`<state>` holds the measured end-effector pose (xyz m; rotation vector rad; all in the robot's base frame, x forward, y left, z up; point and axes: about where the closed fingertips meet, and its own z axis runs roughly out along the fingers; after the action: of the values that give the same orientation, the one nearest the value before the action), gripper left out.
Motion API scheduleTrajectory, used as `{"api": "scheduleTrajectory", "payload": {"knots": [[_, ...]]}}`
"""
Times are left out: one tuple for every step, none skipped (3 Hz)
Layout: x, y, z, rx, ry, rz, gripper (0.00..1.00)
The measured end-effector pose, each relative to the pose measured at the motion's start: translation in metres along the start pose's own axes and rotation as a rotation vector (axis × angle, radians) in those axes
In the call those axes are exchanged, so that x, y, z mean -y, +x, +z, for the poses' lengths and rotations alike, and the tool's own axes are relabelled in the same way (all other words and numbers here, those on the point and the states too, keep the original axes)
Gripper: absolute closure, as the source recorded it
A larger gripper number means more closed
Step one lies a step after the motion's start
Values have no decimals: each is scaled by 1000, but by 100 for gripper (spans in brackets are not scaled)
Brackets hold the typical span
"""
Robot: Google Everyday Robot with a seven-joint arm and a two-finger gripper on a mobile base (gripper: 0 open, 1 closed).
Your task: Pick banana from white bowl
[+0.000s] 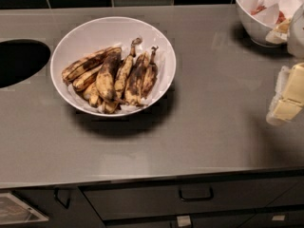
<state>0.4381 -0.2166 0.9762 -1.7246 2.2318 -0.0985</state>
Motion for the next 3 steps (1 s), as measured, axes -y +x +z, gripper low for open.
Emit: {"api": "scheduleTrajectory", "payload": {"knots": [[0,0,0,0,0,0,0],[5,-37,16,64,-30,-119,0],[6,-88,32,137,-82,-294,0]]}}
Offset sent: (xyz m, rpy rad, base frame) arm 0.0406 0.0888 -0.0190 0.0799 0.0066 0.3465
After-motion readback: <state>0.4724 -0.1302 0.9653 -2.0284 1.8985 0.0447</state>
